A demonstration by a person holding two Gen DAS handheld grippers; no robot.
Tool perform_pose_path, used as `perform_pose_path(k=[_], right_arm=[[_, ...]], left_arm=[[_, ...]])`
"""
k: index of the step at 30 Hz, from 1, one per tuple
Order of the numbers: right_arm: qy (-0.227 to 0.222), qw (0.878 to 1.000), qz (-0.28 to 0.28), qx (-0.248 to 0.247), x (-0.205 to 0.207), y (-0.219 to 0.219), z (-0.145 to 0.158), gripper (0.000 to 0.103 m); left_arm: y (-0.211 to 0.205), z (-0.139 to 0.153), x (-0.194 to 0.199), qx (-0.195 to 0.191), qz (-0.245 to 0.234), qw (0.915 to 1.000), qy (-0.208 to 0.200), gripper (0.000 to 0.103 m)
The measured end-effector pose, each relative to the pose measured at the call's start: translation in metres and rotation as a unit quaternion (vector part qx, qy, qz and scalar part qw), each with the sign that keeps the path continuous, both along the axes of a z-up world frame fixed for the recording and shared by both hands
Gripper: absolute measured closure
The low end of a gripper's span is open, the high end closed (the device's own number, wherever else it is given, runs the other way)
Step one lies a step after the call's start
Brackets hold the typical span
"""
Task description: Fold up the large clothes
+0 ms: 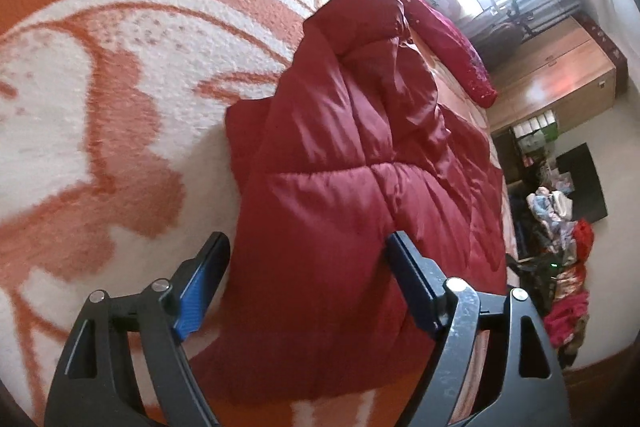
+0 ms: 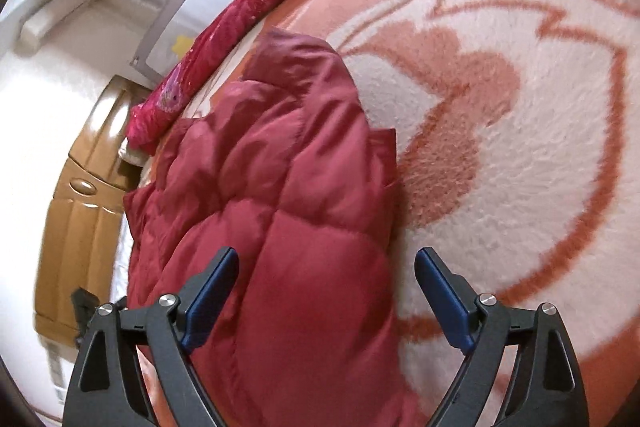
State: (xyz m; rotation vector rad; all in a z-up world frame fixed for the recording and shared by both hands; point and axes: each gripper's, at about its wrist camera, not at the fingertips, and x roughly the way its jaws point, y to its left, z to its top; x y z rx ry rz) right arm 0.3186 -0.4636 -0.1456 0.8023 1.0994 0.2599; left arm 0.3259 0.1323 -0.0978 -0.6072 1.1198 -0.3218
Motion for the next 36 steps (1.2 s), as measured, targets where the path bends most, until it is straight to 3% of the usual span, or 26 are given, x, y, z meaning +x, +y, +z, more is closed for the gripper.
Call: perform_pose_path(k=[7, 11, 16, 20, 29, 36], right_arm=[[0.034, 0.997, 0.033, 0.061, 0.034, 0.010, -0.023, 0.012], [0.041, 0.996, 0.055, 0.057, 0.042, 0.022, -0.026, 0.019], [0.028, 0.996, 0.053, 0.064, 0.036, 0.028, -0.017, 0.049], [0.018, 0.997, 0.044, 0.064, 0.028, 0.028, -0.005, 0.062], [-0.017, 0.996, 0.068, 0.053, -0.022, 0.039, 0.046, 0.070], [-0.032, 0.994, 0.087, 0.051, -0.091, 0.042, 0.071, 0.070]], left_arm=[[-0.015, -0.020, 0.023, -0.032, -0.021, 0.9989, 0.027, 0.014], [-0.021, -0.023, 0.025, -0.036, -0.024, 0.9987, 0.027, 0.015], [-0.025, -0.015, 0.018, -0.028, -0.034, 0.9990, 0.003, 0.043], [-0.029, 0.001, 0.011, -0.010, -0.044, 0.9988, -0.018, 0.059], [-0.021, 0.053, -0.038, -0.016, -0.062, 0.9953, -0.072, 0.066], [-0.016, 0.068, -0.096, -0.022, -0.075, 0.9931, -0.087, 0.066]])
